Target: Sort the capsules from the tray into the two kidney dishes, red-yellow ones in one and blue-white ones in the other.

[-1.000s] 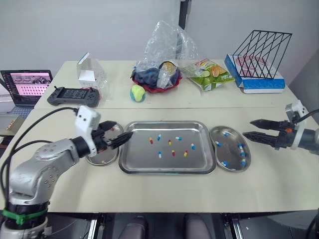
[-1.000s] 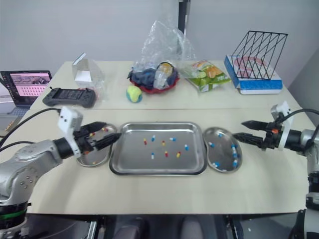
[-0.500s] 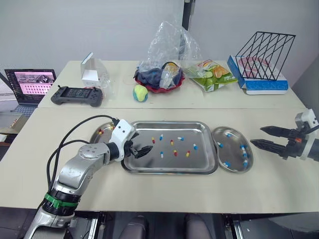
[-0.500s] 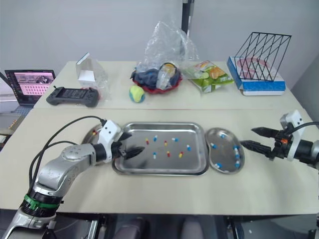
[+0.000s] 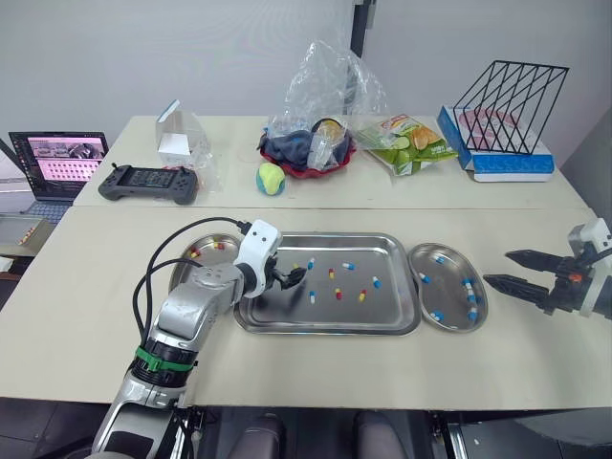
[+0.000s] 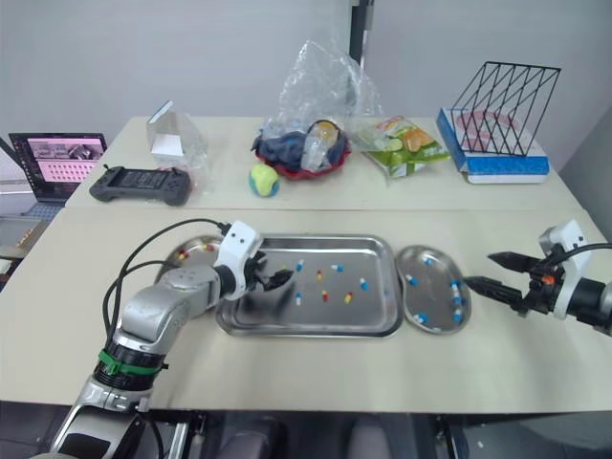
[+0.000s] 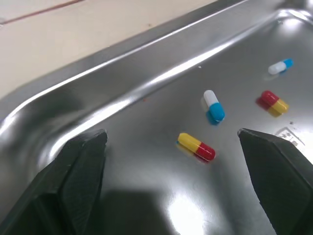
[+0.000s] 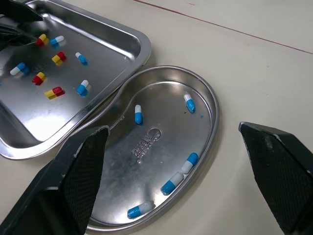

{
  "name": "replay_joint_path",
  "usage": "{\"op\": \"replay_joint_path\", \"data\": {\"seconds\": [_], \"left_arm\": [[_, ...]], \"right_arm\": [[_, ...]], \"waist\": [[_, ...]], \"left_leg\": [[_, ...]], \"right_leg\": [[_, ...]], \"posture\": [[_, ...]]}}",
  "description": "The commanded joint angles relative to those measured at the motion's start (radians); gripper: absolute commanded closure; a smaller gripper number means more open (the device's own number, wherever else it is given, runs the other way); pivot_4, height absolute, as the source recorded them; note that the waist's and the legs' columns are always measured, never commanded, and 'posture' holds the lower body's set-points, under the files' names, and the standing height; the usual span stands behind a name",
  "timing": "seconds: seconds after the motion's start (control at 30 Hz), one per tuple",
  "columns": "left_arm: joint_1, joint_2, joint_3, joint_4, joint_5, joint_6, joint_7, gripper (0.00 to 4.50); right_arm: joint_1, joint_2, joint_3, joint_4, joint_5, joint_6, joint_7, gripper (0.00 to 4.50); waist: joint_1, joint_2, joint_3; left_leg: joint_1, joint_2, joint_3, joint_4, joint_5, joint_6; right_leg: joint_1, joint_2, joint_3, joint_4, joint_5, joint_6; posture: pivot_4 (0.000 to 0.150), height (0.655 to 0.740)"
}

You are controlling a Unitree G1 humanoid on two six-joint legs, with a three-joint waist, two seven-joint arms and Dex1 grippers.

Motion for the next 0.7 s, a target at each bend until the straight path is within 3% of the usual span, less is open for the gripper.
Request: {"op": "replay_joint_path", "data": {"seconds": [0.03,0.3,0.4,0.7], "left_arm": [[0.001,-0.038,-0.026,-0.037,0.029,0.021,0.036,0.0],[-0.003,-0.058,-0.005,-0.032,0.075,0.066,0.089,0.0],[0.003,-0.051,-0.021,-0.013,0.076,0.083,0.071,0.79],[0.001,-0.061,-0.007,-0.008,0.097,0.061,0.07,3.79]], "right_arm": [[-0.027,-0.026,-0.009,-0.029,0.021,0.011,-0.003,0.02],[-0.066,-0.029,0.016,-0.028,0.017,0.027,-0.002,0.02],[-0.086,-0.044,0.038,-0.004,0.004,0.019,0.012,0.0],[-0.083,-0.053,0.045,0.006,0.0,0.007,0.006,0.0]], "waist": [[0.0,0.0,0.0],[0.0,0.0,0.0],[0.0,0.0,0.0],[0.003,0.0,0.0]], "left_leg": [[0.0,0.0,0.0,0.0,0.0,0.0],[0.0,0.0,0.0,0.0,0.0,0.0],[0.0,0.0,0.0,0.0,0.0,0.0],[0.0,-0.001,0.001,0.0,0.0,0.0]], "right_leg": [[0.0,0.0,0.0,0.0,0.0,0.0],[0.0,0.0,0.0,0.0,0.0,0.0],[0.0,0.0,0.0,0.0,0.0,0.0],[0.001,-0.001,0.0,0.0,0.0,0.001]], "posture": [[0.15,0.74],[0.15,0.74],[0.15,0.74],[0.15,0.74]]}}
